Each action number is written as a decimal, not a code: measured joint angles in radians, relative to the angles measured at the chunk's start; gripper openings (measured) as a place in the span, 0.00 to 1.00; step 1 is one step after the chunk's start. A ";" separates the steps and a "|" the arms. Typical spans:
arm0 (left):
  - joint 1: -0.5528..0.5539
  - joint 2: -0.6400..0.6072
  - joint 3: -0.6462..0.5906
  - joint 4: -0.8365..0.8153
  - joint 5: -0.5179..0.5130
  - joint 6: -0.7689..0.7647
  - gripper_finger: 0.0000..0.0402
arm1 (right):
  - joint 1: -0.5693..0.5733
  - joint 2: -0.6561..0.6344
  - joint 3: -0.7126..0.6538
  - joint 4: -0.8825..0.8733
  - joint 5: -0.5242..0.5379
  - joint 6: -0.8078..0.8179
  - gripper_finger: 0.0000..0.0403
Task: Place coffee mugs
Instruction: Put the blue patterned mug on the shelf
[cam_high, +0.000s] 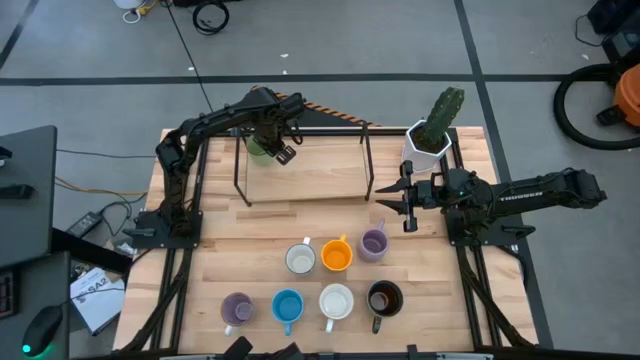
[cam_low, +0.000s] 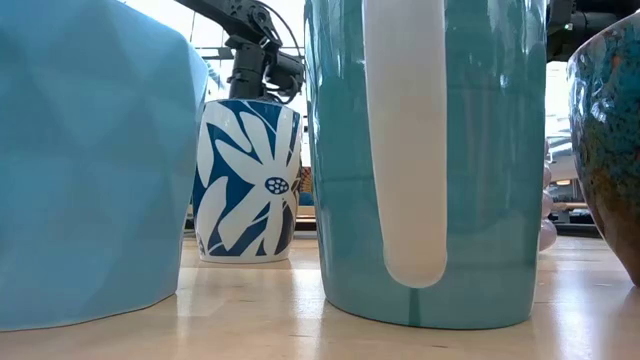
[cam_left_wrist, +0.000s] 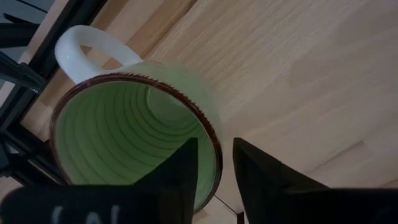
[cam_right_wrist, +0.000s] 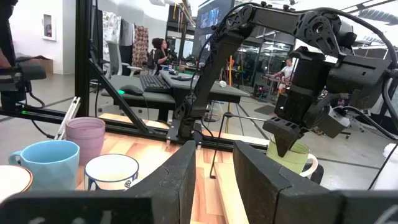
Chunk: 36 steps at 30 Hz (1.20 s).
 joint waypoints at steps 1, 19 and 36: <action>-0.001 -0.003 0.005 -0.003 0.000 0.006 0.28 | 0.000 0.000 0.000 0.000 0.000 0.000 0.28; -0.311 -0.014 0.272 -0.142 0.223 0.054 0.33 | 0.000 0.000 0.000 0.000 0.000 -0.025 0.28; -0.848 -0.013 0.272 -0.031 -0.059 -0.253 0.33 | 0.000 0.000 0.000 0.016 0.000 -0.042 0.28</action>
